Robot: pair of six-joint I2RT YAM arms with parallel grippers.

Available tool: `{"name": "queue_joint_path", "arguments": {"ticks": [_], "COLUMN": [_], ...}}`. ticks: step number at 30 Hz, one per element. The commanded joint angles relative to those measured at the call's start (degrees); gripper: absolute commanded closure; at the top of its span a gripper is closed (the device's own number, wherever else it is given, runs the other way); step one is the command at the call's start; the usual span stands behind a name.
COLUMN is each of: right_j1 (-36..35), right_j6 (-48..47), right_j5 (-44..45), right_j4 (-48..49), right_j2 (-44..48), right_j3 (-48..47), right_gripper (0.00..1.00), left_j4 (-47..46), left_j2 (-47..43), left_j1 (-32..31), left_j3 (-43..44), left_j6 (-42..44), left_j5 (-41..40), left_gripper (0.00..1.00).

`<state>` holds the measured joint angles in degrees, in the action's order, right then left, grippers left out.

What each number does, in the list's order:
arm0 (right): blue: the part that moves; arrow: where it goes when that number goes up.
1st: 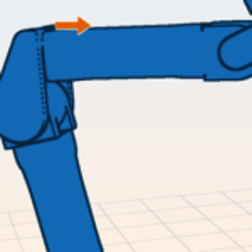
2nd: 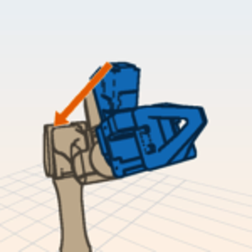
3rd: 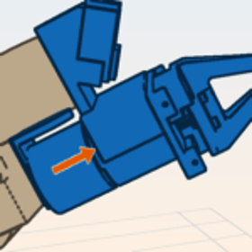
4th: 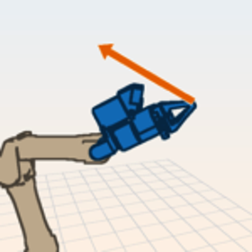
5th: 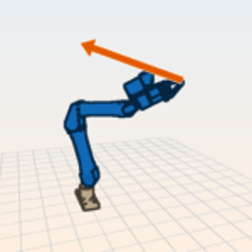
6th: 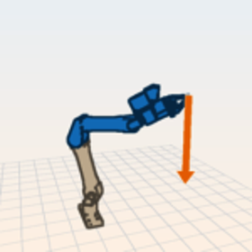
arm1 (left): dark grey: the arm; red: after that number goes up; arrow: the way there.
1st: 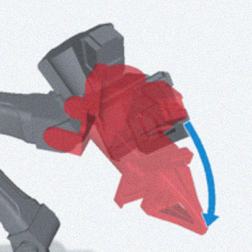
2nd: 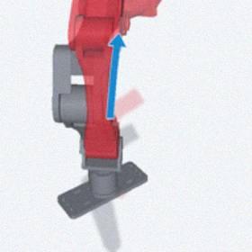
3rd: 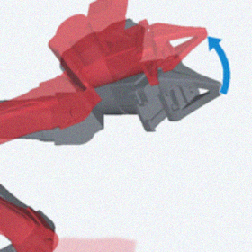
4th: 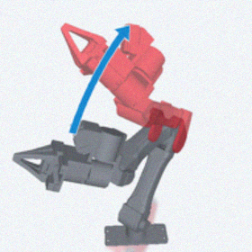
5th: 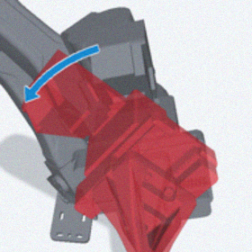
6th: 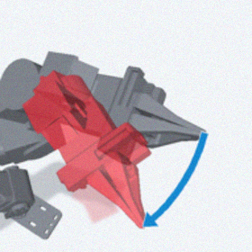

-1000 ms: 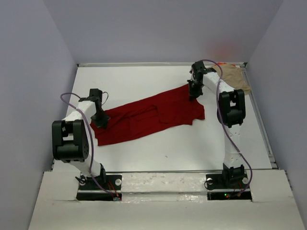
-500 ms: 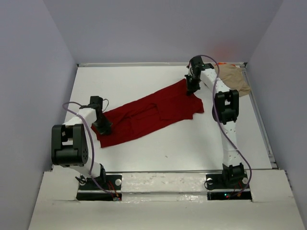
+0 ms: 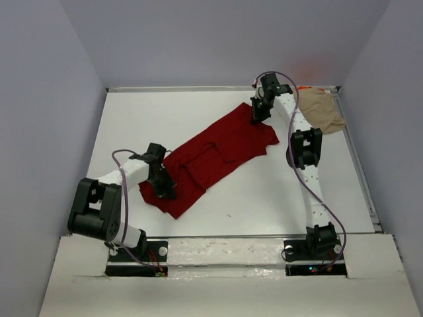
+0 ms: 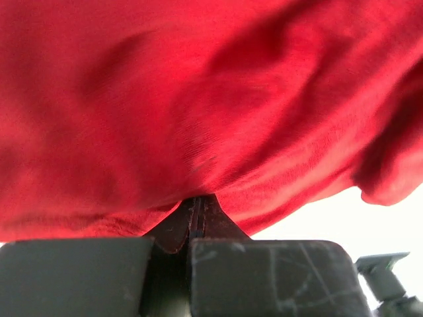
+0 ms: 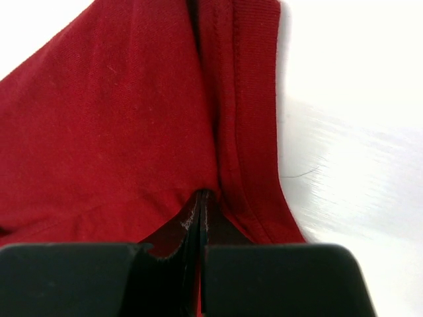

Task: Fold and stack the t-shirts
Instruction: Fold the tshirt

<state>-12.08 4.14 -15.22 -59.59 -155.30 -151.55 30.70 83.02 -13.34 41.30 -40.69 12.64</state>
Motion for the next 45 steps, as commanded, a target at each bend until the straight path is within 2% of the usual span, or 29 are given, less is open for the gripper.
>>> {"name": "queue_joint_path", "arguments": {"ticks": [1,2,8,14,15,17,19,21,27,29,33,35,37,38,40,41,42,43,45], "right_j1": [-0.4,-0.4,-1.5,-2.8,-2.8,-3.9,-5.1,-6.3,-6.3,-6.3,-6.3,-6.3,-6.3,-6.8,-7.4,-7.4,-8.0,-8.7,-9.3], "right_j6": [-1.5,-1.6,-2.1,-2.6,-2.7,-3.9,-5.3,-6.2,-7.0,-7.2,-6.9,-7.3,-7.0,-6.6,-4.3,-2.1,-1.3,0.0,0.8], "right_j5": [-4.6,-5.1,-7.7,-9.2,-8.3,-5.1,0.7,2.9,7.3,6.7,9.3,11.1,12.7,13.0,14.2,13.4,12.5,12.2,11.3], "right_j4": [-1.6,-1.5,-0.5,0.0,0.3,1.8,6.8,8.9,9.6,11.0,12.9,12.7,12.7,12.7,12.0,11.8,11.6,12.0,12.3], "right_j2": [-4.3,-4.3,-4.3,-5.8,-5.5,-2.9,0.4,4.2,7.6,10.7,15.4,16.3,17.4,19.5,23.9,25.6,27.6,29.5,34.2], "right_j3": [-0.8,-0.8,-1.6,-3.5,-3.1,-1.7,3.3,3.9,-1.6,-0.4,3.8,3.7,4.9,6.0,10.5,12.7,15.6,22.6,29.4], "right_gripper": [1.00,1.00,1.00,1.00,1.00,1.00,1.00,0.99,0.93,0.87,0.61,0.55,0.54,0.56,0.67,0.86,0.98,1.00,1.00], "left_j4": [2.9,2.6,3.3,0.5,1.7,7.8,13.6,17.9,18.9,17.6,14.4,14.2,13.5,13.5,13.7,13.5,13.0,13.2,13.4], "left_j2": [-1.2,-2.2,-4.7,-5.2,-4.9,-5.3,-6.8,-8.0,-5.3,-3.8,2.6,6.4,8.4,9.3,11.4,12.6,12.6,14.3,17.3], "left_j1": [-7.8,-10.9,-19.8,-29.6,-30.8,-33.8,-35.3,-35.6,-35.6,-35.6,-35.4,-35.3,-35.3,-34.9,-33.2,-30.2,-30.2,-26.1,-21.5], "left_j3": [-3.7,-3.6,-2.6,-2.6,0.4,5.4,14.4,21.1,31.6,33.8,38.2,40.1,42.6,43.5,46.1,46.6,47.1,48.8,51.4], "left_j6": [-3.4,-4.4,-9.0,-11.9,-11.9,-11.8,-11.7,-11.5,-8.0,-5.9,-0.2,2.1,3.9,5.6,8.0,8.9,10.1,10.9,12.0], "left_j5": [5.6,6.0,7.7,12.8,11.5,2.9,-4.3,-16.1,-25.0,-27.1,-27.8,-28.3,-28.6,-29.1,-28.8,-28.2,-27.2,-25.1,-23.0], "left_gripper": [1.00,1.00,1.00,1.00,1.00,1.00,1.00,1.00,1.00,1.00,1.00,1.00,1.00,1.00,1.00,1.00,1.00,1.00,1.00]}}
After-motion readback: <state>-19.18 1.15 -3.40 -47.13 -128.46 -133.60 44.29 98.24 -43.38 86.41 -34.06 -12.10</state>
